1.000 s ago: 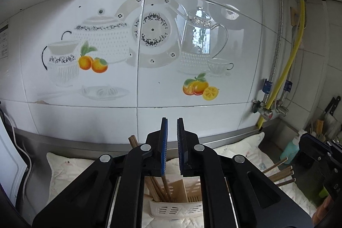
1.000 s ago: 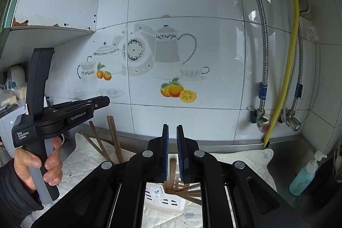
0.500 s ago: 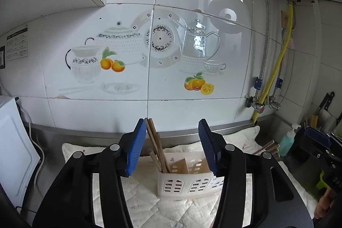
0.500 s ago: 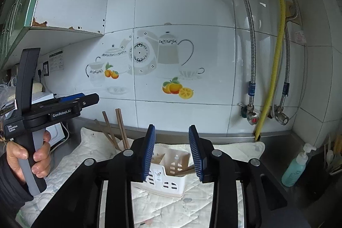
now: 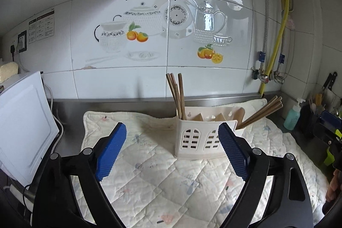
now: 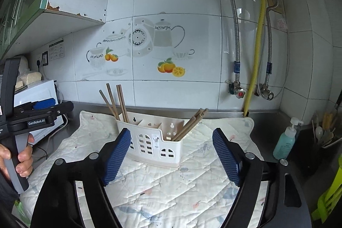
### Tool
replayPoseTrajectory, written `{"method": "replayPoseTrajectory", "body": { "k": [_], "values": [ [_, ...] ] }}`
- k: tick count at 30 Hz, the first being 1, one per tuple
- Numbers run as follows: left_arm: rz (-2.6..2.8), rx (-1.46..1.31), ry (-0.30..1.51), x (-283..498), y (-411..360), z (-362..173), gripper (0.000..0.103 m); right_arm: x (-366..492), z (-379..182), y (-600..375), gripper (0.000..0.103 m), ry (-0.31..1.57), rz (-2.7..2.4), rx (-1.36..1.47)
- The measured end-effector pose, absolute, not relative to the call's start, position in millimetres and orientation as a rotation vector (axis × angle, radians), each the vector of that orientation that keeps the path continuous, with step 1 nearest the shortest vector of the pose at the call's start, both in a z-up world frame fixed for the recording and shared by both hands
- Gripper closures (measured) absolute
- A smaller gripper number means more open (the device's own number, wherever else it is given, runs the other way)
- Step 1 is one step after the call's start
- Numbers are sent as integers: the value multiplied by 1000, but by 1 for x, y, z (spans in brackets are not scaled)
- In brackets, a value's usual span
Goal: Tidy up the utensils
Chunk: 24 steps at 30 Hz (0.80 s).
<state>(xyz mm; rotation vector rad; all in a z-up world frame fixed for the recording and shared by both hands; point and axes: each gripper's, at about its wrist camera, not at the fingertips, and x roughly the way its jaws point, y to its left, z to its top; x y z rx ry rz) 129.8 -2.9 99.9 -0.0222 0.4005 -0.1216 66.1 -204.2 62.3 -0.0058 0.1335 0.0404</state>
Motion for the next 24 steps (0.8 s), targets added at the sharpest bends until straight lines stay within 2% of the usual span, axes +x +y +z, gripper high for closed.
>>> {"method": "replayPoseTrajectory", "body": {
  "k": [4,8,24],
  "values": [
    [-107,-27,421,115,4,83,7,65,48,-203,16,168,41,12],
    [-82,-10,437,102,9,70,5,64,34,-202,13,200,43,24],
    [-10,-8,505,73,23,32,5,64,-12,-209,10,318,35,96]
  ]
}}
